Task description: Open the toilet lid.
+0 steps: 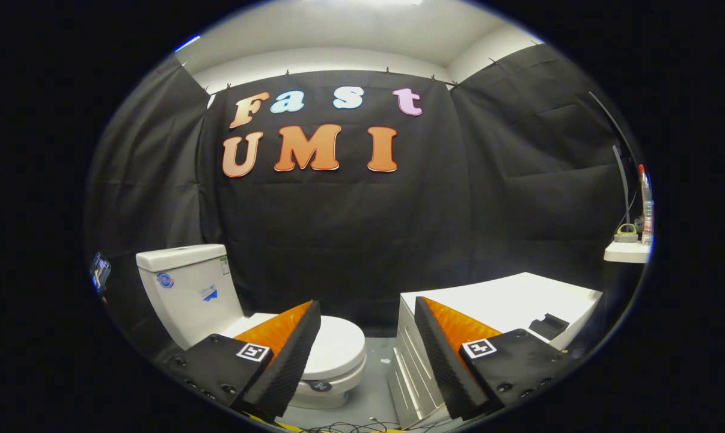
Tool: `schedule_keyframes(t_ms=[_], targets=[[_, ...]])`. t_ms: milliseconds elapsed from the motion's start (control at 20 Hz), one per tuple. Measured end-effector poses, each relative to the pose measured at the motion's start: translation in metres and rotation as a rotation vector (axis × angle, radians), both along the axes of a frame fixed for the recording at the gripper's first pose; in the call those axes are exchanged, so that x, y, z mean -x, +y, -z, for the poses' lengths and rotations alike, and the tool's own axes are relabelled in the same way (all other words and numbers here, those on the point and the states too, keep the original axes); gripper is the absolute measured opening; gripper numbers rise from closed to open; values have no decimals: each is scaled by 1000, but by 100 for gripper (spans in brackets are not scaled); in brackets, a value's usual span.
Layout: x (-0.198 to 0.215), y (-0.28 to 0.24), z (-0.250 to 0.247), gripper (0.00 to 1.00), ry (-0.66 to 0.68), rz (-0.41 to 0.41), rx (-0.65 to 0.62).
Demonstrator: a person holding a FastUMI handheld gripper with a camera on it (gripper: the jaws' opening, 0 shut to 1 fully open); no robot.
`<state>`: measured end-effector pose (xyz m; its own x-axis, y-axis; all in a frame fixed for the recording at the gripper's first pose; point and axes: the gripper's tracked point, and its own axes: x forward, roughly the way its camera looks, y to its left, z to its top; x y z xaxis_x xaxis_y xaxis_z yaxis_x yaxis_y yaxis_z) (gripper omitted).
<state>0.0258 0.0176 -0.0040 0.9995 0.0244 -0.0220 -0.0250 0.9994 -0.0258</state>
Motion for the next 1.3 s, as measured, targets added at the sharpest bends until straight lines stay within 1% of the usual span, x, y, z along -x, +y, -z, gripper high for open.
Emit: schedule_keyframes(t_ms=[50, 300, 600, 750, 850, 950, 1100, 1300], targets=[[1, 5, -6, 100, -15, -12, -10], [-5, 12, -23, 100, -65, -7, 8], [-14, 18, -17, 100, -57, -11, 7], [-25, 30, -16, 100, -58, -31, -7], [-27, 40, -9, 100, -44, -53, 10], [-27, 45, -16, 100, -57, -62, 18], [-32, 53, -30, 100, -65, -76, -15], [-57, 54, -37, 100, -53, -49, -3]])
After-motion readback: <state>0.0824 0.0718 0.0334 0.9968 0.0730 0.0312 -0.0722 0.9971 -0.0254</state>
